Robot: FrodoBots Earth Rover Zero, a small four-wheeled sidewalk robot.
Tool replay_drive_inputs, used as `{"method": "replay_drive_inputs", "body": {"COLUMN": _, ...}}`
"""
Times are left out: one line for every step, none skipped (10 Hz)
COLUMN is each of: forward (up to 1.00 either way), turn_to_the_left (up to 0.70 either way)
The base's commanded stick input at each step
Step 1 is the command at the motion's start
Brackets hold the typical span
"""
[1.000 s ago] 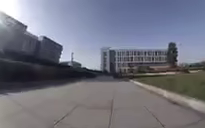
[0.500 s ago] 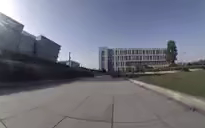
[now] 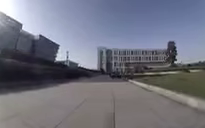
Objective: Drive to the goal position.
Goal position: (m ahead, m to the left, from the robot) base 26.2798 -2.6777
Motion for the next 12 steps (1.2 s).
{"method": "replay_drive_inputs", "body": {"forward": 1.0, "turn_to_the_left": 0.0}}
{"method": "replay_drive_inputs", "body": {"forward": 1.0, "turn_to_the_left": 0.0}}
{"method": "replay_drive_inputs", "body": {"forward": 1.0, "turn_to_the_left": 0.0}}
{"method": "replay_drive_inputs", "body": {"forward": 1.0, "turn_to_the_left": 0.0}}
{"method": "replay_drive_inputs", "body": {"forward": 1.0, "turn_to_the_left": 0.0}}
{"method": "replay_drive_inputs", "body": {"forward": 1.0, "turn_to_the_left": 0.0}}
{"method": "replay_drive_inputs", "body": {"forward": 1.0, "turn_to_the_left": 0.0}}
{"method": "replay_drive_inputs", "body": {"forward": 1.0, "turn_to_the_left": 0.0}}
{"method": "replay_drive_inputs", "body": {"forward": 1.0, "turn_to_the_left": 0.0}}
{"method": "replay_drive_inputs", "body": {"forward": 1.0, "turn_to_the_left": 0.0}}
{"method": "replay_drive_inputs", "body": {"forward": 1.0, "turn_to_the_left": 0.0}}
{"method": "replay_drive_inputs", "body": {"forward": 1.0, "turn_to_the_left": 0.0}}
